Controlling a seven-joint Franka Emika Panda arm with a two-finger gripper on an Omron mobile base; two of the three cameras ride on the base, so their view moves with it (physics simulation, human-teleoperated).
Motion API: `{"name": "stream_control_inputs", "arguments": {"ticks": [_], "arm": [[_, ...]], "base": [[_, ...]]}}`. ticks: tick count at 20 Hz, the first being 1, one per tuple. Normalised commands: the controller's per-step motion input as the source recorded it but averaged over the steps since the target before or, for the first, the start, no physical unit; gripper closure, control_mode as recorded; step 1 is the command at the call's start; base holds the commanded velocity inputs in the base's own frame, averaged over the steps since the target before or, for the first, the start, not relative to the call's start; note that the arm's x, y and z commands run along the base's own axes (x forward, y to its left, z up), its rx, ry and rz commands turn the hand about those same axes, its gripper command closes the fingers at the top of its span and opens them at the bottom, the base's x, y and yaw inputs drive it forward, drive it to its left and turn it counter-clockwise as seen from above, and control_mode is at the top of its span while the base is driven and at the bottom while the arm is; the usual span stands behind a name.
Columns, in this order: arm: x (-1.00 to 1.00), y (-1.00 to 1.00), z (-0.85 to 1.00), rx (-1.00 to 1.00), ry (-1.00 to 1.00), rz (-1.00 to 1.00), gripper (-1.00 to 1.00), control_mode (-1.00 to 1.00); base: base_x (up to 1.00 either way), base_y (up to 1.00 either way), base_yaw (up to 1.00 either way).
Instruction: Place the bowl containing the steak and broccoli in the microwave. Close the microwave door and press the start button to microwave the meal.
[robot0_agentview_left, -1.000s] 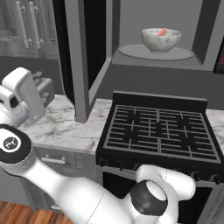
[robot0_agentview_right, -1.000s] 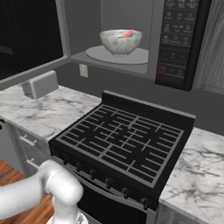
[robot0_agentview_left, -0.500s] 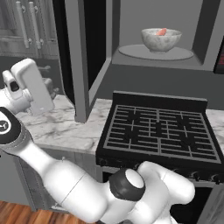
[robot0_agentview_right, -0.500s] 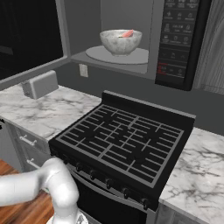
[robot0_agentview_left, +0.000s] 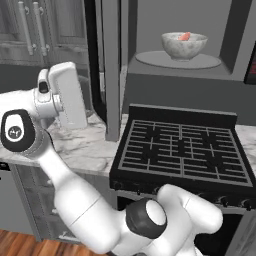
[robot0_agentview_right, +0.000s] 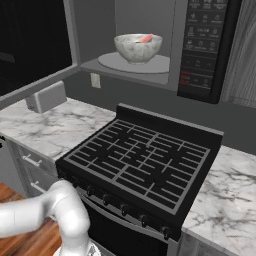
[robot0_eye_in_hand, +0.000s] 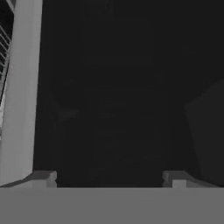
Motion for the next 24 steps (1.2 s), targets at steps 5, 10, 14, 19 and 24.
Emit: {"name": "stream_control_inputs", "arguments": {"ticks": [5,10,14,19,24], "arm": [[-0.66,-1.00,0.00,0.05,0.00,-0.31,-1.00,-1.00],[-0.35,-1.00,0.00,0.05,0.00,-0.25,-1.00,-1.00],[-0.19,-1.00,0.00,0.08,0.00,-0.14,-1.00,-1.00],[-0.01,-1.00,0.02,0.09,0.00,-0.05,-1.00,-1.00],[0.17,-1.00,0.03,0.09,0.00,0.00,-1.00,-1.00]], "base": [[0.00,0.00,0.00],[0.00,0.00,0.00],[0.00,0.00,0.00],[0.00,0.00,0.00],[0.00,0.00,0.00]]}}
